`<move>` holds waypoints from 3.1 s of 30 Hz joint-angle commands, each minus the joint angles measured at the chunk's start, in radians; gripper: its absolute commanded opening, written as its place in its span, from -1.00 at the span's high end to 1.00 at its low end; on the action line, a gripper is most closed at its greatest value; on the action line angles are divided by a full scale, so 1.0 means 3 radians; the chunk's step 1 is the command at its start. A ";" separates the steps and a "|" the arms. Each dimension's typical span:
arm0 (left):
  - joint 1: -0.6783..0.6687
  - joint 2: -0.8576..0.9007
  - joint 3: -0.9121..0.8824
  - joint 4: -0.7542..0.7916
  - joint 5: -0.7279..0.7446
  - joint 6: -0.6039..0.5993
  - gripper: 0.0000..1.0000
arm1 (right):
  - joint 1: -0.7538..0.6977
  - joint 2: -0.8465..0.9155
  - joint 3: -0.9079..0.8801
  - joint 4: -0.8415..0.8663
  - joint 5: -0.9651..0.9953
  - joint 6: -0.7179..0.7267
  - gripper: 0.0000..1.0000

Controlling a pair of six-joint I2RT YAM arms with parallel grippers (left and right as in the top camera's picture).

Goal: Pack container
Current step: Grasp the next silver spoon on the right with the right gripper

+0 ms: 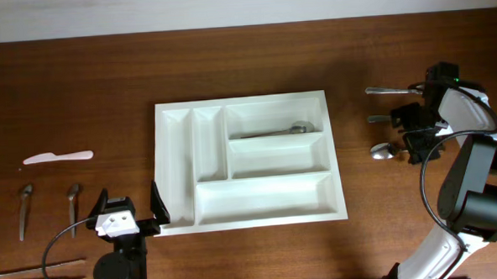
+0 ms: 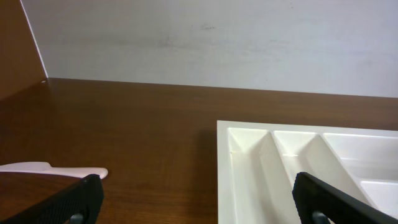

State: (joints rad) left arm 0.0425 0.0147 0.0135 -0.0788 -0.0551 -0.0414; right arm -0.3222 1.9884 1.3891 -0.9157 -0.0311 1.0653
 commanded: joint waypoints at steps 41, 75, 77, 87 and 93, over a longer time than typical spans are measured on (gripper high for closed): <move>0.0023 -0.0032 -0.0015 -0.0003 0.0036 0.0066 -0.99 | -0.0106 0.0001 -0.0019 -0.0151 0.0226 -0.0060 -0.98; 0.0023 -0.0032 -0.0015 -0.0003 0.0036 0.0065 -0.98 | -0.0106 0.0282 -0.0018 -0.0148 0.0070 -0.0061 -0.78; 0.0023 -0.0032 -0.0015 -0.0003 0.0034 0.0065 -0.98 | -0.0106 0.0282 -0.0018 -0.0132 0.0071 -0.0060 -0.57; 0.0023 -0.0032 -0.0015 -0.0003 0.0034 0.0065 -0.98 | -0.0106 0.0282 -0.0018 -0.0098 0.0065 -0.0058 0.39; 0.0023 -0.0032 -0.0015 -0.0003 0.0034 0.0065 -0.99 | -0.0106 0.0281 -0.0010 -0.0090 -0.0080 -0.0058 0.66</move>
State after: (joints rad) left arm 0.0425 0.0147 0.0135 -0.0788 -0.0555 -0.0414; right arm -0.3599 2.0521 1.3891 -0.9440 -0.0273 1.0454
